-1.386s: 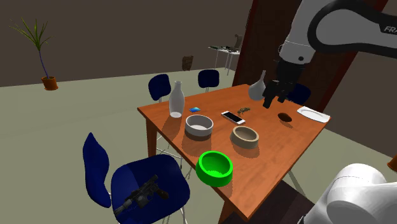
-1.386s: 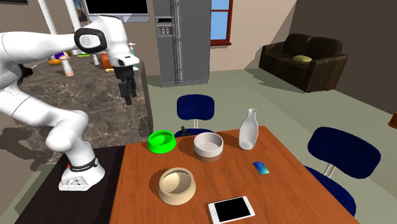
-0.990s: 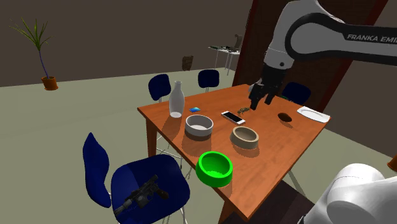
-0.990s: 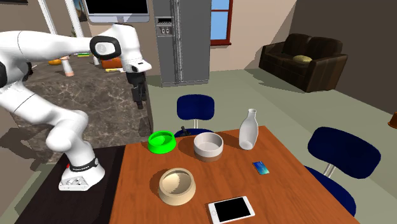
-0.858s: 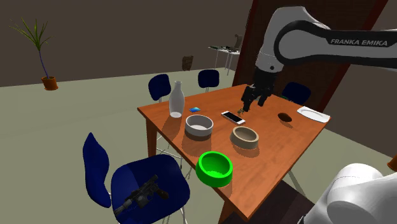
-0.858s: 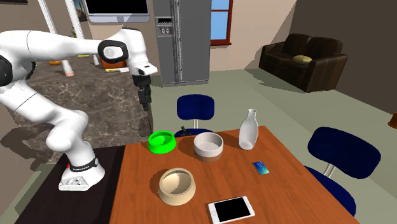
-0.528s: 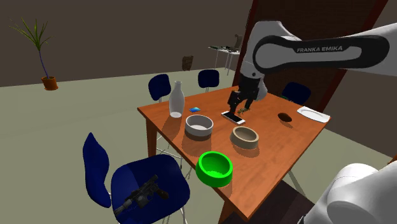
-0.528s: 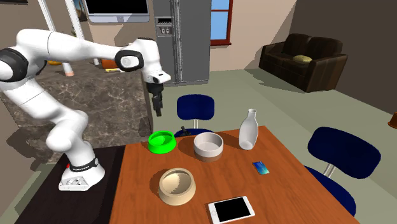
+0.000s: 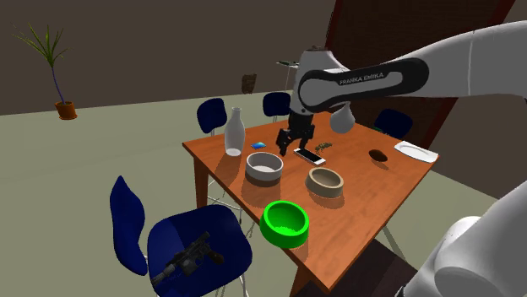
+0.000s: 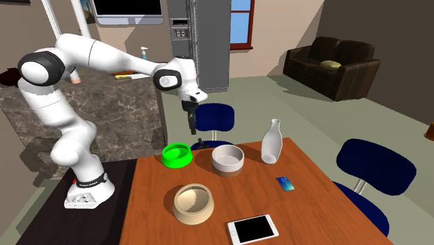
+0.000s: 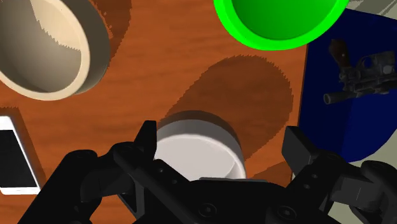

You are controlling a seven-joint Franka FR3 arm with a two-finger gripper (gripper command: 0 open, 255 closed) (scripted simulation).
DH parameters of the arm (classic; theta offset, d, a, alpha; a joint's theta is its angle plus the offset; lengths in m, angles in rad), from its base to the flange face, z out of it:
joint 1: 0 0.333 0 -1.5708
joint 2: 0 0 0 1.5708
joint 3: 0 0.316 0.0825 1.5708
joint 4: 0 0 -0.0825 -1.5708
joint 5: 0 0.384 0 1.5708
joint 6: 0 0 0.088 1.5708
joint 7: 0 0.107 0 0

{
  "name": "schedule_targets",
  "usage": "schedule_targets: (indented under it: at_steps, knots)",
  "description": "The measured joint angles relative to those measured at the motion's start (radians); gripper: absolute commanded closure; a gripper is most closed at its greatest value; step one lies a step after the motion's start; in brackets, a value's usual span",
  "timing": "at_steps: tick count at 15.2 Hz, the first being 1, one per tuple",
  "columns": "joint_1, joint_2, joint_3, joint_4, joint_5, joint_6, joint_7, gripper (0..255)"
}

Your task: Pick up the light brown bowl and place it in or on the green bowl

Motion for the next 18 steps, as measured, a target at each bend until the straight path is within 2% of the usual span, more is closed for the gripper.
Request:
schedule_targets:
  at_steps: [9, 15, 18]
  knots:
    - [0.014, 0.335, 0.015, 0.219, -0.007, 0.111, 0.031, 0]
    - [0.025, 0.581, 0.018, 0.453, -0.013, 0.122, 0.04, 0]
    - [0.029, 0.631, 0.018, 0.496, -0.015, 0.128, 0.044, 0]
